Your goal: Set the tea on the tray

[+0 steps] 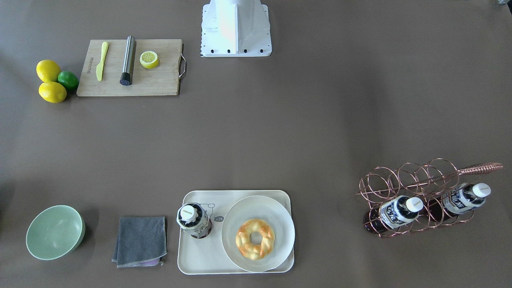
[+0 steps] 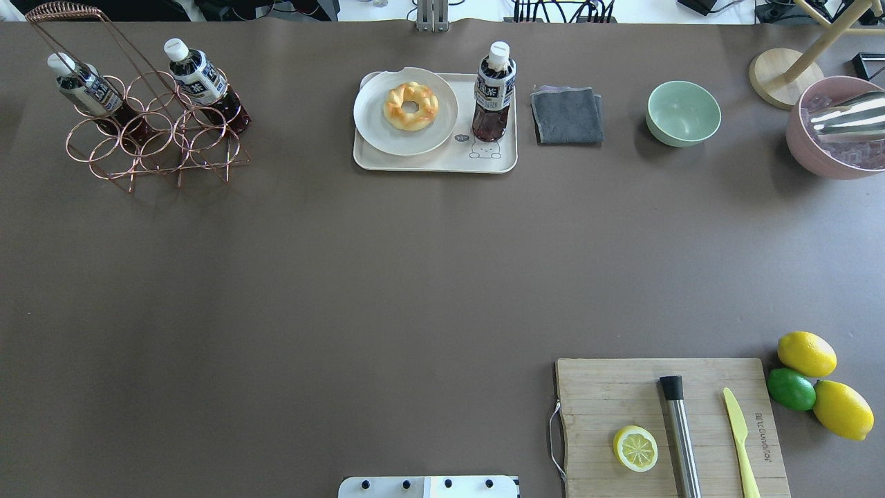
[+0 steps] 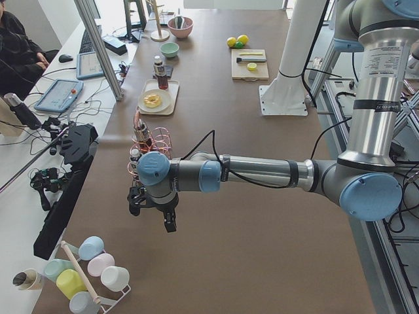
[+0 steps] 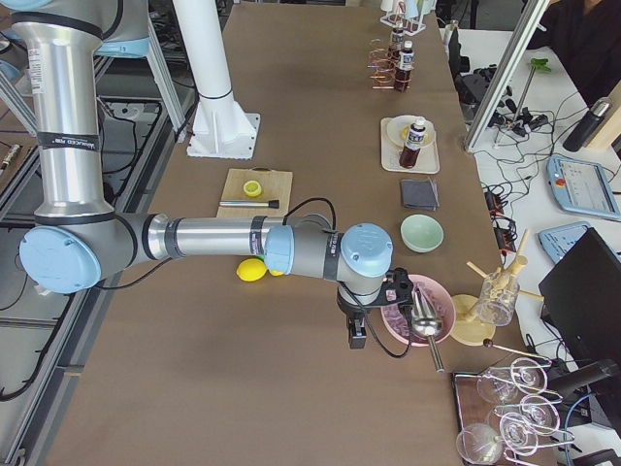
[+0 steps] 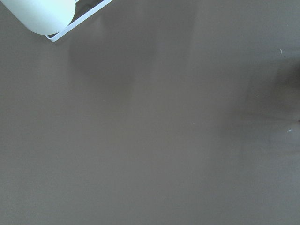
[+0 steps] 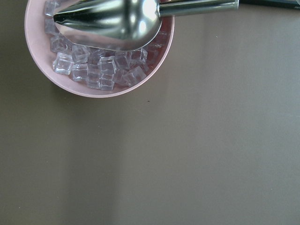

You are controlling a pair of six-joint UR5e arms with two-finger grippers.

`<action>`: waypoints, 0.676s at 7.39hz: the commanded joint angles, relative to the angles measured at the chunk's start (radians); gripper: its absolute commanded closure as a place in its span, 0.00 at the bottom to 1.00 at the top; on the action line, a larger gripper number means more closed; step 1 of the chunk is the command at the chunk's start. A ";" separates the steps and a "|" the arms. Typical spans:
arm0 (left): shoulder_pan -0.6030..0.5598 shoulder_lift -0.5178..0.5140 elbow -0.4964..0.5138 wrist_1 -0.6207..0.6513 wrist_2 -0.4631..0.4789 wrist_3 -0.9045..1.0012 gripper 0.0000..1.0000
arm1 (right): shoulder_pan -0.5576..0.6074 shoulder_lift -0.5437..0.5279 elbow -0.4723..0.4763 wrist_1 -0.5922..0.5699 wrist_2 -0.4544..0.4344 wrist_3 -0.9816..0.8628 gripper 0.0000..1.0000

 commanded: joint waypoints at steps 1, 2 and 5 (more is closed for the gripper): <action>0.001 -0.002 0.008 0.001 -0.001 0.000 0.01 | 0.001 -0.003 -0.005 0.002 -0.005 0.007 0.00; 0.000 0.000 0.008 0.001 0.001 0.000 0.01 | -0.001 0.001 -0.003 0.002 -0.006 0.012 0.00; 0.000 0.000 0.032 0.001 -0.001 -0.002 0.01 | -0.003 -0.002 -0.003 0.002 -0.006 0.010 0.00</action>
